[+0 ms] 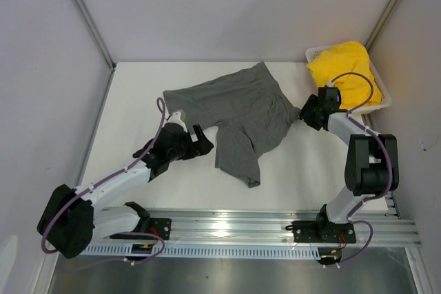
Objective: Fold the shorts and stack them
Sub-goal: Flatten the shorts out
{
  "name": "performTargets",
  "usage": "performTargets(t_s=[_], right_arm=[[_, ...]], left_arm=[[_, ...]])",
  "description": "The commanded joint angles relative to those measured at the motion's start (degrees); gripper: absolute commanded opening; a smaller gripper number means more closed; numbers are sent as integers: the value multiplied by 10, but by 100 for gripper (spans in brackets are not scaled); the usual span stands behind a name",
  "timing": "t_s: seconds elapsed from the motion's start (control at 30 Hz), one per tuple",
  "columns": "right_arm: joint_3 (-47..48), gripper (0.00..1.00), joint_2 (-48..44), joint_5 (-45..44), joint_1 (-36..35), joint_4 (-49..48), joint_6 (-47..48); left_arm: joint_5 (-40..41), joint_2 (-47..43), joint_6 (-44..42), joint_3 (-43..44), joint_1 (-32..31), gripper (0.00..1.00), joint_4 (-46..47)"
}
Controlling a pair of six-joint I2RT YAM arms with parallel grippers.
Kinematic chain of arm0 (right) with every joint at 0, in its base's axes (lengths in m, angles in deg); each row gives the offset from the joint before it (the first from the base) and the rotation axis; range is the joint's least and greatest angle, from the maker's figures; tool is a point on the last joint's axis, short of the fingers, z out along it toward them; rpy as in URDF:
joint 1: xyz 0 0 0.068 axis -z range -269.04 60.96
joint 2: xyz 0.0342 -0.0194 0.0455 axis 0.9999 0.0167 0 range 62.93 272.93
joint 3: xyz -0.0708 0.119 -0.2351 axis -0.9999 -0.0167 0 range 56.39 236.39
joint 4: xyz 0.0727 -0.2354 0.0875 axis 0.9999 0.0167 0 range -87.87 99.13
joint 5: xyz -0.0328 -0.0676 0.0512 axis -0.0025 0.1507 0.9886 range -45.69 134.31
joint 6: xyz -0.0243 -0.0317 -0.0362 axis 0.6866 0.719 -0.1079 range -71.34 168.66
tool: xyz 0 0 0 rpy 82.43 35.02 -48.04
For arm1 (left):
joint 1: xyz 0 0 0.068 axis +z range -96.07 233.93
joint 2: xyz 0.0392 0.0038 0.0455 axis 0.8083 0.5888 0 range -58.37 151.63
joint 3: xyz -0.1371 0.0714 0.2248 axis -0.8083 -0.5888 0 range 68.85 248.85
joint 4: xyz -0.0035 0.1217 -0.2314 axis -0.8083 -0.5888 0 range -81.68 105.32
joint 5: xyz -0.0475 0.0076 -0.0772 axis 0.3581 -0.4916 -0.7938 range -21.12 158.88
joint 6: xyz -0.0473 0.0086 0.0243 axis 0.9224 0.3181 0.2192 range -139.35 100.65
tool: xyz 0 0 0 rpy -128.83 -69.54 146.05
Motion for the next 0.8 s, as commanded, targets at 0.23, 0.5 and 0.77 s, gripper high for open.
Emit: performTargets(t_s=[0.23,0.5,0.77], right_arm=[[26,60,78,30,-1,-102,-47],[35,46,112,29,-5,-141,-53],[43,13,119,29,-15,-141,-36]], left_arm=[[-39,116,-27,20,-7,96,27],[-46,142,-15,5,-38,95,78],[-46,170,0,17,-75,96,114]])
